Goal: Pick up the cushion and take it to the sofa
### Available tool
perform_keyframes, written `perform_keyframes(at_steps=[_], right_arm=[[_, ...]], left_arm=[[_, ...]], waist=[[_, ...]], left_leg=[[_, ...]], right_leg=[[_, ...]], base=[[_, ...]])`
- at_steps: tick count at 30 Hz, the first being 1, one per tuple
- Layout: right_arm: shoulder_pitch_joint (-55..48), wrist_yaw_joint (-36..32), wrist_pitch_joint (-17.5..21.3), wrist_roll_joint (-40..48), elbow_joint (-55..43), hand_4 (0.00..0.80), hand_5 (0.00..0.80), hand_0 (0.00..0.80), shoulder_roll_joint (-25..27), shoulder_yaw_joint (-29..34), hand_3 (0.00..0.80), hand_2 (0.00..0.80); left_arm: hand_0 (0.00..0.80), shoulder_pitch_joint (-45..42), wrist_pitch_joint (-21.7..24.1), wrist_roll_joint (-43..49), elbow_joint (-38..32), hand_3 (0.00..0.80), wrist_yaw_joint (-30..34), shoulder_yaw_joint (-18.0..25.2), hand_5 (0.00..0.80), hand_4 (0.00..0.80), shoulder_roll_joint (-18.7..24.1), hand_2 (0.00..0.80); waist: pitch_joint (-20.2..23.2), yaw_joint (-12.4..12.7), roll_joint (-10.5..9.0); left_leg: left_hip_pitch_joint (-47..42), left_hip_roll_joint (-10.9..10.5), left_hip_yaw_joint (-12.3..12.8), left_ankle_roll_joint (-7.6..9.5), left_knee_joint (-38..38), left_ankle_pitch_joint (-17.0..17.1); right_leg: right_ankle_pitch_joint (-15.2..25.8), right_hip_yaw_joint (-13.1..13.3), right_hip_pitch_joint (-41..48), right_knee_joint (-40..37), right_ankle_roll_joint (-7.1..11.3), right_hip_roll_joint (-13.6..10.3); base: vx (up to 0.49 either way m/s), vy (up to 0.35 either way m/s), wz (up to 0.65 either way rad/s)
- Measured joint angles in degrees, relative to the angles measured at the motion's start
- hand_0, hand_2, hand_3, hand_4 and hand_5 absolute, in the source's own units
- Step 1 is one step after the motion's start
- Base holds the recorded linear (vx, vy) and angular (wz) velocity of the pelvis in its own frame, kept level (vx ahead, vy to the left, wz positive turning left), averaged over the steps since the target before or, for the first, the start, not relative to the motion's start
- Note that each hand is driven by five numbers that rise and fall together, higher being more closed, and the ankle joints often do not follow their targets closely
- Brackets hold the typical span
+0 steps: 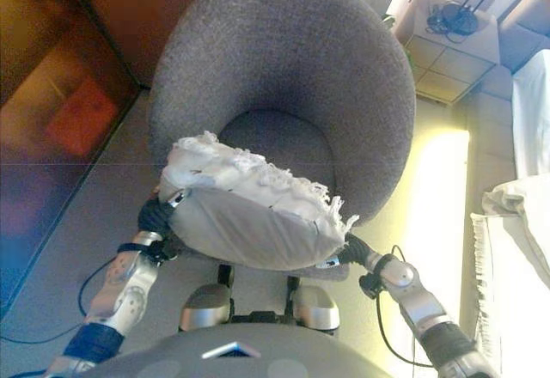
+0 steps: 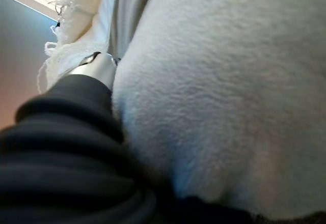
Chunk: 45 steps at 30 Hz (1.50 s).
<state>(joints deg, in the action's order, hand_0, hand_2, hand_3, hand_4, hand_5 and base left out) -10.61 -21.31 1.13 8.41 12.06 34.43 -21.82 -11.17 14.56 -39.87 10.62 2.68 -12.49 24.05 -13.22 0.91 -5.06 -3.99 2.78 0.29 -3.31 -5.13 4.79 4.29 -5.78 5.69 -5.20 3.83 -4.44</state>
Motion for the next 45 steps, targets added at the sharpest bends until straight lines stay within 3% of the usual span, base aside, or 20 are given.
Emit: perform_keyframes(at_steps=[7,16,17,18,26,36,45], right_arm=[[-0.88,5.33,2.76,-0.96,-2.73,0.0,0.0,0.0,0.32,1.23,0.0,0.0],[2.02,9.99,9.15,0.26,-5.17,0.0,0.0,0.0,-1.93,3.58,0.0,0.0],[2.56,11.04,9.76,0.27,-5.16,0.329,0.329,0.329,-2.08,3.59,0.329,0.329],[3.22,12.58,10.18,0.27,-5.03,0.781,0.781,0.781,-2.38,3.53,0.781,0.781],[9.58,25.49,9.82,0.02,0.61,0.8,0.8,0.8,-7.21,3.01,0.8,0.8],[19.93,33.98,6.89,-1.19,9.03,0.8,0.8,0.8,-9.31,0.32,0.8,0.8],[45.98,41.56,4.9,2.79,18.34,0.8,0.8,0.8,-9.31,-1.86,0.8,0.8]], left_arm=[[0.8,0.0,0.43,-2.61,0.0,0.8,-0.64,-0.48,0.8,0.8,-0.43,0.8],[0.8,1.6,2.23,-5.59,0.14,0.8,-3.45,-0.49,0.8,0.8,-2.37,0.8],[0.8,2.26,2.39,-6.03,0.31,0.8,-3.81,-0.48,0.8,0.8,-2.73,0.8],[0.8,2.94,2.47,-6.03,0.51,0.8,-4.07,-0.48,0.8,0.8,-2.9,0.8],[0.8,9.87,2.02,-5.9,7.46,0.8,-7.13,-3.25,0.8,0.8,-5.59,0.8],[0.8,23.22,0.95,-3.5,19.87,0.8,-10.62,-4.82,0.8,0.8,-8.55,0.8],[0.8,50.34,4.18,-3.69,30.76,0.8,-13.15,-4.84,0.8,0.8,-6.62,0.8]], waist=[[-0.46,-0.07,0.75],[-1.2,-0.1,1.9],[-1.3,-0.08,2.07],[-1.38,-0.03,2.21],[-1.8,-0.14,2.9],[-3.56,-1.77,4.47],[-14.26,-4.79,4.44]], left_leg=[[0.26,0.02,-0.32,0.0,0.07,0.06],[0.28,-0.08,-0.36,0.02,0.09,0.14],[0.26,-0.07,-0.36,0.02,0.09,0.15],[0.26,-0.07,-0.39,0.02,0.09,0.15],[-0.29,-0.22,-0.35,-0.01,0.12,0.2],[3.4,-0.23,0.01,-0.13,0.2,1.55],[14.44,-0.37,2.1,0.14,0.25,5.11]], right_leg=[[-0.04,-0.19,-0.09,0.03,-0.04,0.04],[-0.05,-0.18,-0.1,0.03,-0.03,0.03],[-0.04,-0.18,-0.09,0.03,-0.02,0.02],[-0.04,-0.19,-0.07,0.04,-0.02,0.01],[0.11,-0.1,0.34,0.05,-0.23,-0.03],[1.29,0.47,-3.69,0.15,-0.44,0.17],[5.73,2.6,-15.72,0.22,-0.21,0.14]], base=[[0.008,0.01,0.01],[0.01,0.035,0.0],[0.048,0.016,0.01],[0.042,0.012,0.0],[0.021,0.026,-0.01],[-0.155,0.019,-0.03],[-0.259,0.025,-0.1]])
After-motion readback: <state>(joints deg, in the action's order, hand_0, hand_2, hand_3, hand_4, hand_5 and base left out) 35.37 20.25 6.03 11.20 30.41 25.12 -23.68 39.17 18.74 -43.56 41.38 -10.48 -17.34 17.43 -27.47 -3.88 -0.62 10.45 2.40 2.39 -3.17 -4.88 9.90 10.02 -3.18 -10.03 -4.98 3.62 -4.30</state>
